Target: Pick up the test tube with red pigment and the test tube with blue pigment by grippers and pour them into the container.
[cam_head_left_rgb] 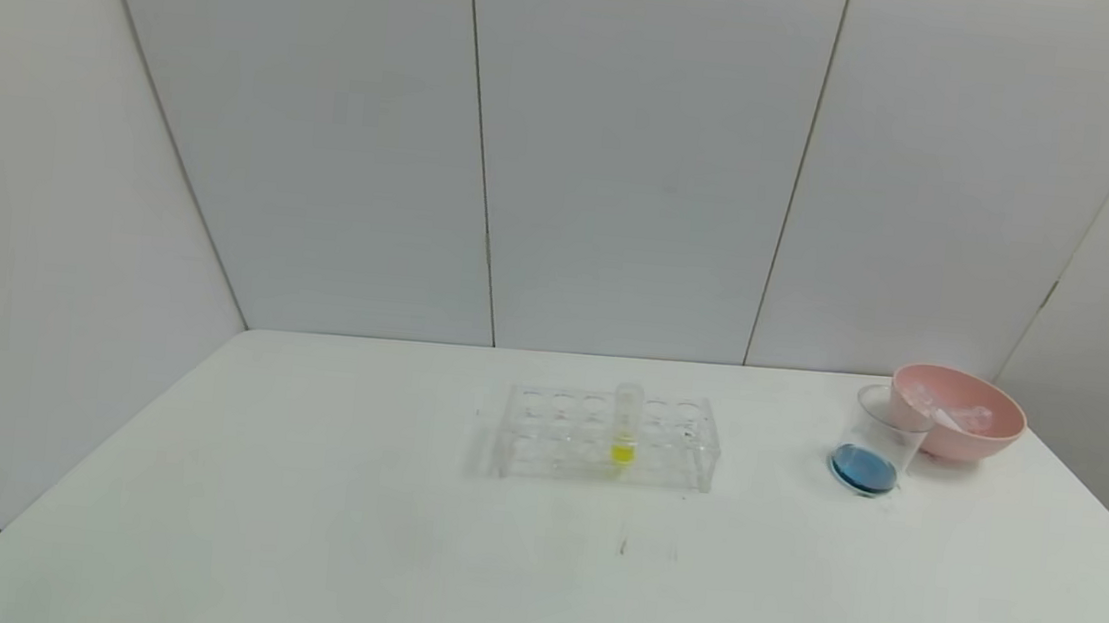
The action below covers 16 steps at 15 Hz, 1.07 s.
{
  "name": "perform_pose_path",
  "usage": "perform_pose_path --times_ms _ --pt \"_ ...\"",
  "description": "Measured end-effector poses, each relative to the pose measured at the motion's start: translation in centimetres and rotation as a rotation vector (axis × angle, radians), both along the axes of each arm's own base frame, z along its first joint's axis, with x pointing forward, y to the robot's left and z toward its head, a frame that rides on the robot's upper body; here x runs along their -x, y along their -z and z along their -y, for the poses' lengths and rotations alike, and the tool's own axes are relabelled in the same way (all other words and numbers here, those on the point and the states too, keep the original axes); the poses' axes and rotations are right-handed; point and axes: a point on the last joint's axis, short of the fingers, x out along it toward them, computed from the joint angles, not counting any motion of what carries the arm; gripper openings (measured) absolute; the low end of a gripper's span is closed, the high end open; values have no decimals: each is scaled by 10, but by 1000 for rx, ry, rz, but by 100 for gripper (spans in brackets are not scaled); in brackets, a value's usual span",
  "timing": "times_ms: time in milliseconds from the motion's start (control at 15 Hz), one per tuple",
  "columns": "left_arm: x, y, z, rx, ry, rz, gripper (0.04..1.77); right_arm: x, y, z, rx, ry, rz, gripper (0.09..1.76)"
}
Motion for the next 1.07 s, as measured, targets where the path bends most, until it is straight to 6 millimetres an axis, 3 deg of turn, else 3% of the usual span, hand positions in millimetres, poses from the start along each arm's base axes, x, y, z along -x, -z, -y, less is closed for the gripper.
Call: perform_pose_path --times_ms 267,467,600,800,867,1067 --pt "0 0 0 0 0 0 176 21 34 -1 32 39 74 170" --pt "0 0 0 0 0 0 176 7 77 -2 69 65 -2 170" --pt "0 0 0 0 0 0 176 -9 111 -2 90 63 -150 171" --pt "0 0 0 0 0 0 176 -21 156 -2 96 55 -516 171" --pt "0 0 0 0 0 0 176 -21 163 -1 79 68 -588 171" --pt "0 0 0 0 0 0 176 -21 162 -1 37 74 -578 171"
